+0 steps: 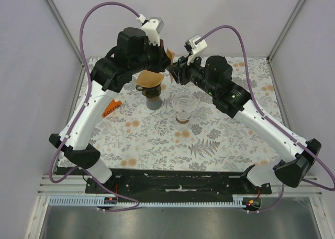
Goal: Place the coffee filter in the dripper
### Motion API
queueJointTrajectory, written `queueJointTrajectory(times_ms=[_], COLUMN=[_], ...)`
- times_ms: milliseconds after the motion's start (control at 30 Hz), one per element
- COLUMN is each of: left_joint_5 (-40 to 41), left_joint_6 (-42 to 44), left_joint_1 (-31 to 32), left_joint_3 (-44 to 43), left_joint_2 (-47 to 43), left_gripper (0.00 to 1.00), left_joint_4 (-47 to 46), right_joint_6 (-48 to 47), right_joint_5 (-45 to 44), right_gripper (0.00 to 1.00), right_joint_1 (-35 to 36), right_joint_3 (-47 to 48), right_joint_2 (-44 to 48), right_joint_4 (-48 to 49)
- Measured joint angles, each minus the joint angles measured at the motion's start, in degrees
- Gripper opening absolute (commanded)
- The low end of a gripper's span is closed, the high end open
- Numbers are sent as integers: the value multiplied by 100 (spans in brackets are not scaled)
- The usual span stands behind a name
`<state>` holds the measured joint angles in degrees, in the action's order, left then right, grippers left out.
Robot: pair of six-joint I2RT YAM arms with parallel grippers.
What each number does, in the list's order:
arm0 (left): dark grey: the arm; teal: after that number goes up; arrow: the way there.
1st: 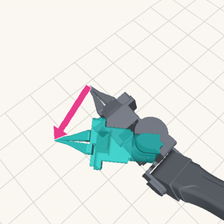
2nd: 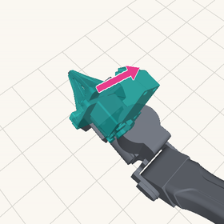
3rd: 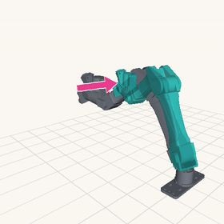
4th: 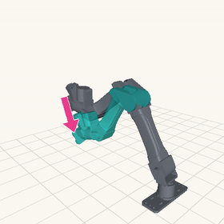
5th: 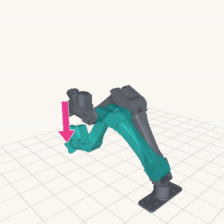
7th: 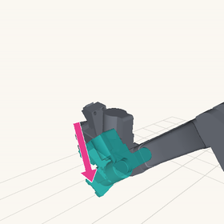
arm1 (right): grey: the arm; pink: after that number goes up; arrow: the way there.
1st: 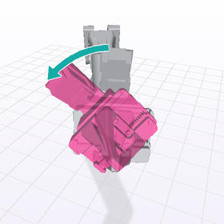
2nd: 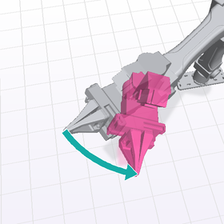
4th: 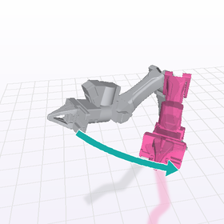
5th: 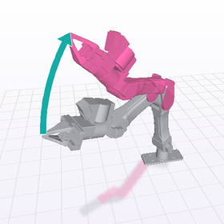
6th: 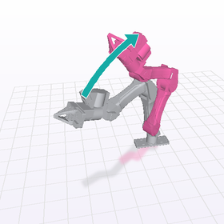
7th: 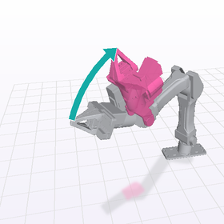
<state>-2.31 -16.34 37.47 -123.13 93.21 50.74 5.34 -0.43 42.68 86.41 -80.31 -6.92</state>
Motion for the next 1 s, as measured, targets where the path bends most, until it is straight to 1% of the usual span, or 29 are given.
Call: queueJointTrajectory(times_ms=[133,200,500,600,700,767,900,1000], left_joint_5=[61,101,234,271,302,326,328,334], left_joint_6=[0,2,4,4,7,7,7,9], left_joint_1=[7,15,17,17,15,15,15,15], left_joint_3=[17,22,24,33,37,37,42,48], left_joint_2=[0,0,0,0,0,0,0,0], left_gripper=[2,2,2,2,2,2,2,2], left_joint_4=[-37,-37,-42,-37,-33,-33,-28,-31], right_joint_6=[-72,-120,-297,-350,-391,-400,-411,-389], right_joint_5=[-105,-151,-323,-376,-435,-450,-461,-396], right_gripper=[43,45,45,49,56,59,59,52], right_joint_1=[11,13,11,11,4,-7,-24,-83], right_joint_3=[0,0,0,0,0,0,2,46], right_joint_2=[2,2,87,114,120,120,118,114], right_joint_4=[11,9,0,0,0,-2,0,-4])
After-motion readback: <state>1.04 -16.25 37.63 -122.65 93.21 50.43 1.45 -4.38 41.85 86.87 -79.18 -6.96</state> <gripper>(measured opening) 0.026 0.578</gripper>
